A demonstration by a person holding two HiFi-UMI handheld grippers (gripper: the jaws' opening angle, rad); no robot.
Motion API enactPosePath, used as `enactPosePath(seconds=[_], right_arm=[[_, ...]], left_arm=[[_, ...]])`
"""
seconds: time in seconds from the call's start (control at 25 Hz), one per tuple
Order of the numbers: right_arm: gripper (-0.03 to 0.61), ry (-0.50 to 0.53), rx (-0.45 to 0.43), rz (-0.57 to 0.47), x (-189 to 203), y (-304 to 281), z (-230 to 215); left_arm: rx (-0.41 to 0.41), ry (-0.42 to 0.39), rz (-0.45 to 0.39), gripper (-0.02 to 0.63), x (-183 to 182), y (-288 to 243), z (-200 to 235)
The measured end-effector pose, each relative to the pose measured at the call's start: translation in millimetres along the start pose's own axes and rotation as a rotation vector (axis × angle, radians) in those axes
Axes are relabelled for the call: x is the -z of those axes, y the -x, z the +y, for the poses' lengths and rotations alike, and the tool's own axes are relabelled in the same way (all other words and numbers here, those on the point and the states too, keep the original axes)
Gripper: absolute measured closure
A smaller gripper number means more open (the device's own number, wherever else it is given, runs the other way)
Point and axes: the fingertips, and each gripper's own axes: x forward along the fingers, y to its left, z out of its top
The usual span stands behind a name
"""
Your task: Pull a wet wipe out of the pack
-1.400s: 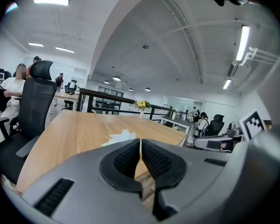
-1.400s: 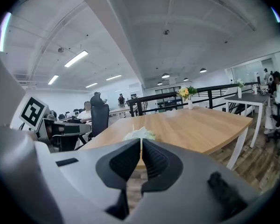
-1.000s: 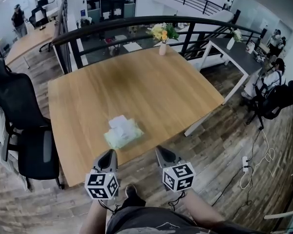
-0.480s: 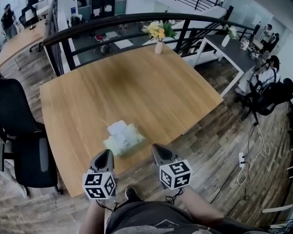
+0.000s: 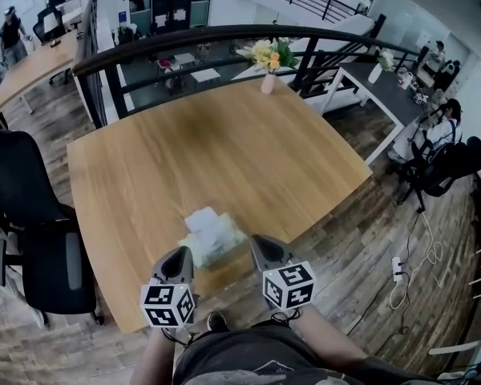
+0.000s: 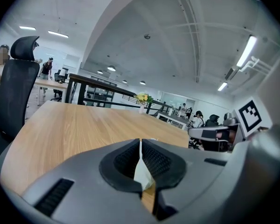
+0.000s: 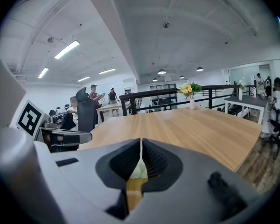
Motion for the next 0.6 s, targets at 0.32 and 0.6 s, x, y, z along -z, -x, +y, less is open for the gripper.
enactPosePath(seconds=[0.32,0.6], right_arm=[[0.551,-0.005,0.006,0.012,2,-1,-12],[0.551,0.01,-0.062,0.021,-2,-16,-32]], left_arm=[[0.021,-0.011,0.033,0.589,7,-12,-10],[-0.023,-0.014,0.03,0.589,5,-27,-19]])
